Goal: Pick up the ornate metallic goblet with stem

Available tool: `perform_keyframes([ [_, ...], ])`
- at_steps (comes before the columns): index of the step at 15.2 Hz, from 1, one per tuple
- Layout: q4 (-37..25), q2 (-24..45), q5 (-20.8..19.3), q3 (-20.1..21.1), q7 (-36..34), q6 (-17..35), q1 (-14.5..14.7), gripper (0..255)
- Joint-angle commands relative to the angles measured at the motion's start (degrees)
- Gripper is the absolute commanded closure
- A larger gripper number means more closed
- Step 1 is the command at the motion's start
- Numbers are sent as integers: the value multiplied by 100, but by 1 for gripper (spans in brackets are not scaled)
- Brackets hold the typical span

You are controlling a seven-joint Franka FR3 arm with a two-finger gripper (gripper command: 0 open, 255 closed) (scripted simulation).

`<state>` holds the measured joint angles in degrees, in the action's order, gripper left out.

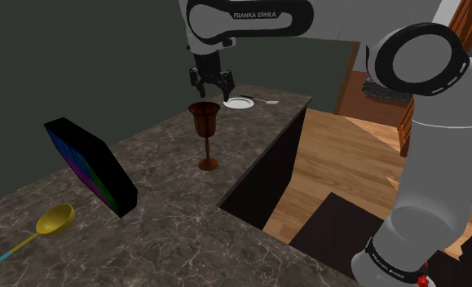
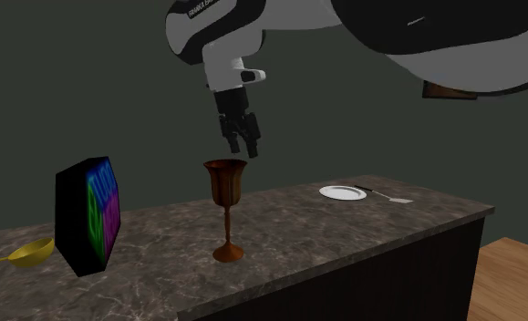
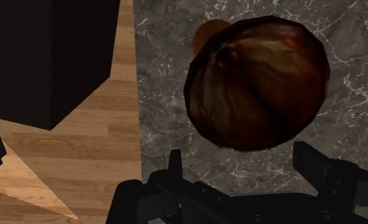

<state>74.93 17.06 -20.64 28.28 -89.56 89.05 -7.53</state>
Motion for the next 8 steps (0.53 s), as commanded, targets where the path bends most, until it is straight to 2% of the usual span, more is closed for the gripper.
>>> perform_keyframes([
  [1,-672,436,-213,-91,-417,-301,184,0],
  [8,118,264,-134,-101,-533,316,41,0],
])
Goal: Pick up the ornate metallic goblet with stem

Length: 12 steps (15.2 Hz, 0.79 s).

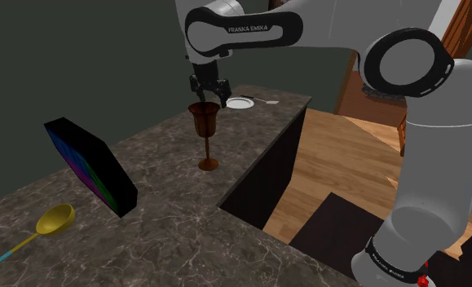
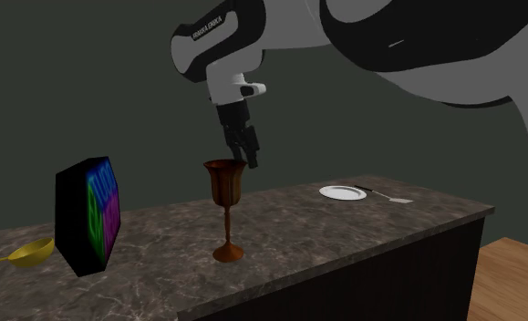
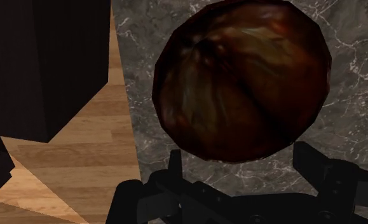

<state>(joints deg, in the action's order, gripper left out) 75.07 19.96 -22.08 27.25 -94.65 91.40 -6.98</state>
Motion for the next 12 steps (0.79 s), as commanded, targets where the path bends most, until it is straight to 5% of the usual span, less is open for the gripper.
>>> perform_keyframes([
  [1,162,-35,13,1,-33,128,-24,0],
  [2,163,-35,13,1,-33,128,-24,0],
  [3,191,-50,19,2,-33,144,-32,255],
  [12,162,-35,13,2,-34,128,-24,255],
])
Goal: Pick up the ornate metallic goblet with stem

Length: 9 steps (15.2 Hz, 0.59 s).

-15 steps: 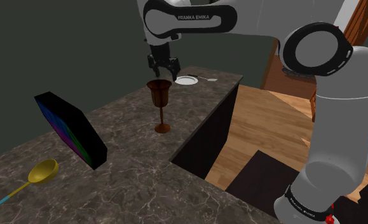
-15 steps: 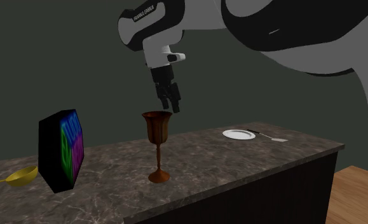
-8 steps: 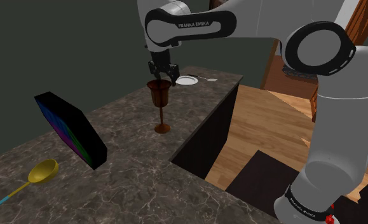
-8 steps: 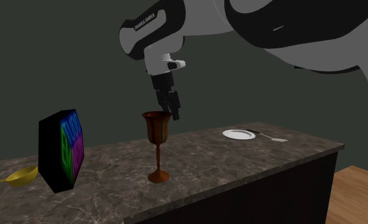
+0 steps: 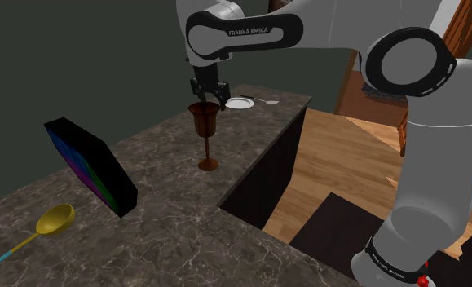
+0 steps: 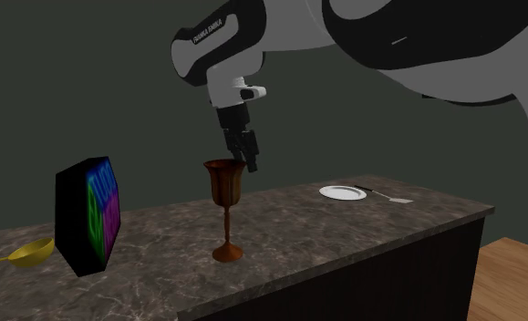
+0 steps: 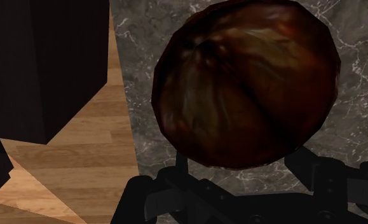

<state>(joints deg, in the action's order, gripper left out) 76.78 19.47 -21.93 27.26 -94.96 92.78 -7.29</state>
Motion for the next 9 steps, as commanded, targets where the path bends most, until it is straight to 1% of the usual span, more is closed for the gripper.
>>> perform_keyframes([
  [1,-108,29,-7,2,14,-92,23,255],
  [9,-1045,245,-106,0,151,-810,208,255],
])
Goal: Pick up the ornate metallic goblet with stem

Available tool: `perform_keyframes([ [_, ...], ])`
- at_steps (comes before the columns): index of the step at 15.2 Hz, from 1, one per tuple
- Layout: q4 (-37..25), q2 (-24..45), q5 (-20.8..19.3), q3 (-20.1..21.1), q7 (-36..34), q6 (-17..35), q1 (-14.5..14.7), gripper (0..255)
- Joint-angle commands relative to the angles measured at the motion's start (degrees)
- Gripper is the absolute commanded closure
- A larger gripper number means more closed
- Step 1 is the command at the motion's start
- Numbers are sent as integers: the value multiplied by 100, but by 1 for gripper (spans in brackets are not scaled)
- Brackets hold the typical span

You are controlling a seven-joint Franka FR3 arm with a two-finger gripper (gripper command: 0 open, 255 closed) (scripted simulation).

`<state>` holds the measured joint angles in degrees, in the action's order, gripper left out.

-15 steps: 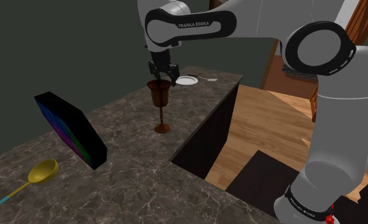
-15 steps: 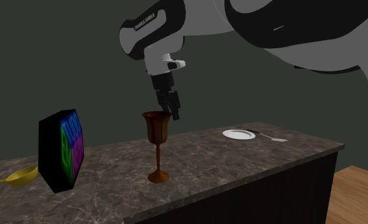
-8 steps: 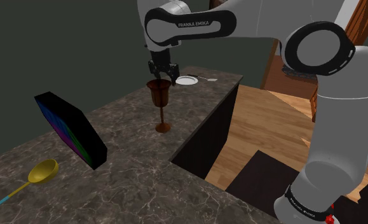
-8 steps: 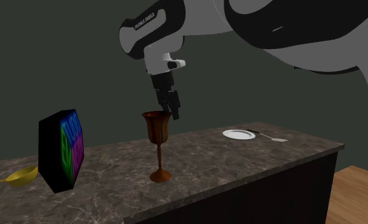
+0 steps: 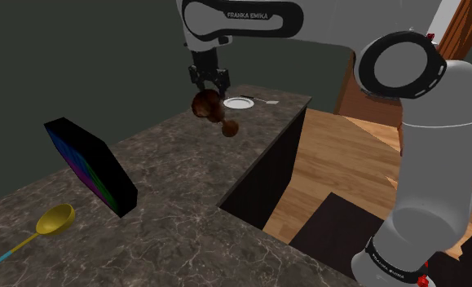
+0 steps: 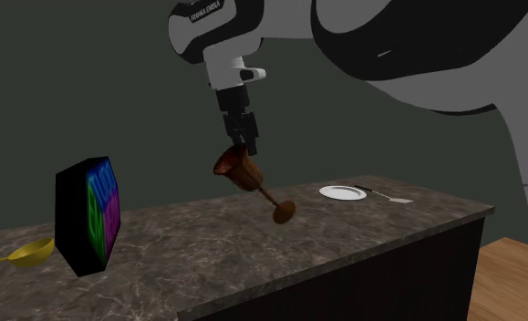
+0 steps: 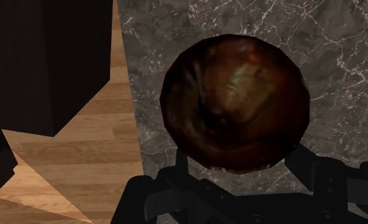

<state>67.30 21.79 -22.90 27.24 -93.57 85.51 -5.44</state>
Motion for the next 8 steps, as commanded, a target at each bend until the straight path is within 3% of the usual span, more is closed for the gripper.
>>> perform_keyframes([
  [1,-236,52,-29,0,30,-181,54,255],
  [6,-1041,315,-167,-23,135,-719,260,255],
  [8,-1068,324,-171,-25,139,-736,268,255],
])
